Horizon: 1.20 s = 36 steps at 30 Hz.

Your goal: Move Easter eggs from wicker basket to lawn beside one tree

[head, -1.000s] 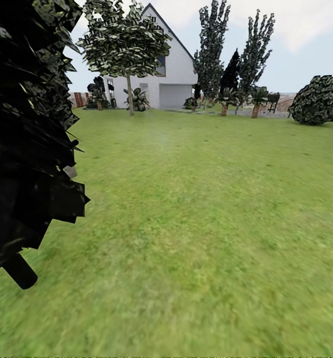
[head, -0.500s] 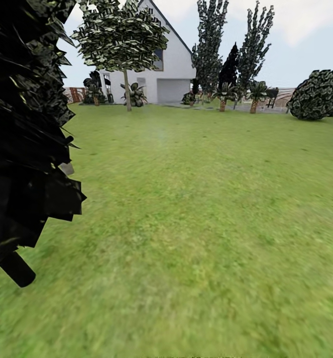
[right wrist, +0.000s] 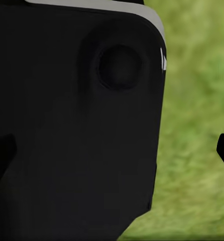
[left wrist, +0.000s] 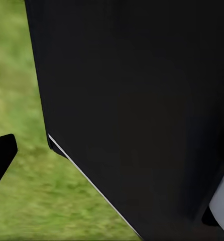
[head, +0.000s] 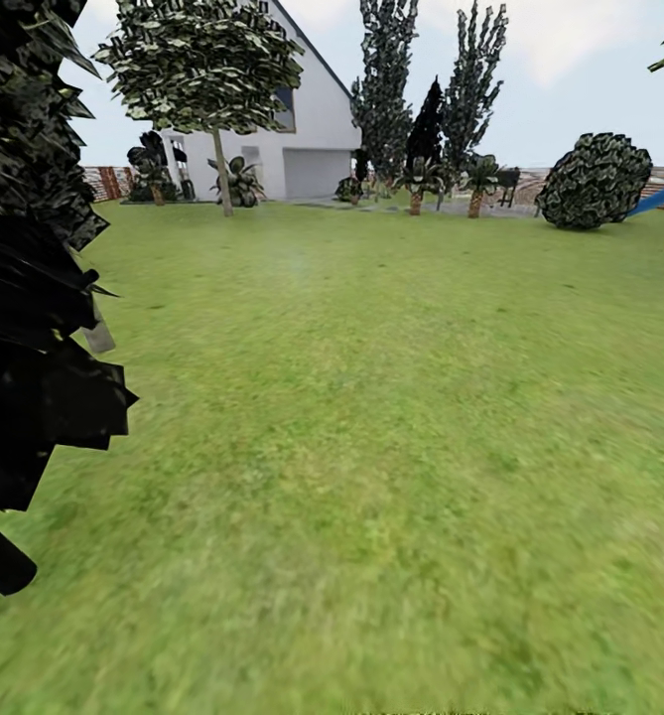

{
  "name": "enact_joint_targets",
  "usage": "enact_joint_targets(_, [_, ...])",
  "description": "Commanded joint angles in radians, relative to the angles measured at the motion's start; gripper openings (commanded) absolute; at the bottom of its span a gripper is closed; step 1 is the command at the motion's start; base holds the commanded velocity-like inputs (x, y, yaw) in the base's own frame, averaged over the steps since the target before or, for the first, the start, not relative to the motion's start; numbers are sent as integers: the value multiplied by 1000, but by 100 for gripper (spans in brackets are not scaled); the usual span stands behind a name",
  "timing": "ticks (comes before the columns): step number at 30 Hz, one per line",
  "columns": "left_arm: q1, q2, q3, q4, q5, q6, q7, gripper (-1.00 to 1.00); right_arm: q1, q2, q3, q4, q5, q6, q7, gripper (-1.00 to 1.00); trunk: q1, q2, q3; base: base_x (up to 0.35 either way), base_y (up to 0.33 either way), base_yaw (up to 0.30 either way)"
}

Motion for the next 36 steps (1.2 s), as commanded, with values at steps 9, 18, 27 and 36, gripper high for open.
enact_joint_targets(9, [1, 0, 1, -2, 1, 0, -1, 100, -1, 1, 2, 1, 3, -5, 0, 100, 0, 0, -2, 0, 0, -70])
enact_joint_targets(18, [1, 0, 1, -2, 1, 0, -1, 100, -1, 0, 2, 1, 4, -5, 0, 100, 0, 0, -2, 0, 0, -234])
enact_joint_targets(27, [1, 0, 0, -2, 1, 0, -1, 100, -1, 0, 5, 2, 9, -5, 0, 100, 0, 0, -2, 0, 0, -25])
enact_joint_targets(36, [1, 0, 0, -2, 1, 0, -1, 100, -2, 0, 2, 1, 6, -43, 0, 100, 0, 0, -2, 0, 0, -2])
